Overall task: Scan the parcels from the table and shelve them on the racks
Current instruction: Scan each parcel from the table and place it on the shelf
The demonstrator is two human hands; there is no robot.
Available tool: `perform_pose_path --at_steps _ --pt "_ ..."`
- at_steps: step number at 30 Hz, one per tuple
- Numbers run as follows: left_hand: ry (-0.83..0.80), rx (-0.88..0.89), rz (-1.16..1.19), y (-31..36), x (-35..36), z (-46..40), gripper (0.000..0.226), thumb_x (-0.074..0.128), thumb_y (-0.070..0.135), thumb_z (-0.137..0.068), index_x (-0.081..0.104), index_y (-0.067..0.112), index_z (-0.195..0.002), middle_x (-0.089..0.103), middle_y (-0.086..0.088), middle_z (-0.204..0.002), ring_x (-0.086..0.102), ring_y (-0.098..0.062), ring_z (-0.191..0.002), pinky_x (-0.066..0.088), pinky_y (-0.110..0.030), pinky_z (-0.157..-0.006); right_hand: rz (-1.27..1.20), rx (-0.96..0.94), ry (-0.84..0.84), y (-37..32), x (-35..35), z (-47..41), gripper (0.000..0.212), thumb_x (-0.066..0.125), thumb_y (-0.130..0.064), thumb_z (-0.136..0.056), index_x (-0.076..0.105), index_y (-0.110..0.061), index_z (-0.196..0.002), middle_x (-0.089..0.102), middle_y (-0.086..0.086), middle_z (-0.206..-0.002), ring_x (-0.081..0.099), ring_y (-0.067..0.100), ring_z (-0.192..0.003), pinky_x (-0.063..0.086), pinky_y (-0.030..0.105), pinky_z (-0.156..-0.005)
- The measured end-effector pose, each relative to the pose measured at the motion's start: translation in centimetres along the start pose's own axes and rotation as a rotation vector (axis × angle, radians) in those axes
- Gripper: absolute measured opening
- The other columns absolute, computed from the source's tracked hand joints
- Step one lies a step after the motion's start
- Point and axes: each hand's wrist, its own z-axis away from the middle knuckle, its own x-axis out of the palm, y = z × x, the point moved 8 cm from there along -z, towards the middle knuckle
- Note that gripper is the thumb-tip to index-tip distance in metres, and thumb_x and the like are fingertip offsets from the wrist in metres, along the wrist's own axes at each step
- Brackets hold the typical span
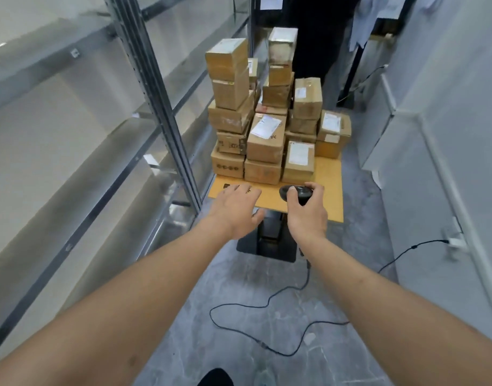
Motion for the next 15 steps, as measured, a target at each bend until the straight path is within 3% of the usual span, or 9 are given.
perform_pose_path --at_steps 5,15 --pt "-0.044 0.067 -0.002 1.9 0.9 -6.3 0.056 0.046 0.049 -0.104 0.048 0.018 -0.15 0.045 -0.009 -0.157 0.044 -0.033 -0.141 0.042 -0.05 -0.114 -0.02 0.037 0.081 0.8 -1.3 -5.0 0.036 0.052 -0.047 -0.106 0.044 -0.031 -0.137 0.062 -0.005 -0.111 0.059 0.021 -0.097 0.042 0.034 -0.078" --pt "-0.143 0.242 0.032 3.6 4.5 -20.5 0.057 0.048 0.051 -0.102 0.048 0.018 -0.148 0.048 -0.009 -0.152 0.044 -0.033 -0.14 0.042 -0.05 -0.114 0.006 0.128 0.307 2.0 -1.6 -16.1 0.037 0.053 -0.049 -0.105 0.047 -0.032 -0.137 0.059 -0.011 -0.111 0.054 0.017 -0.098 0.038 0.035 -0.085"
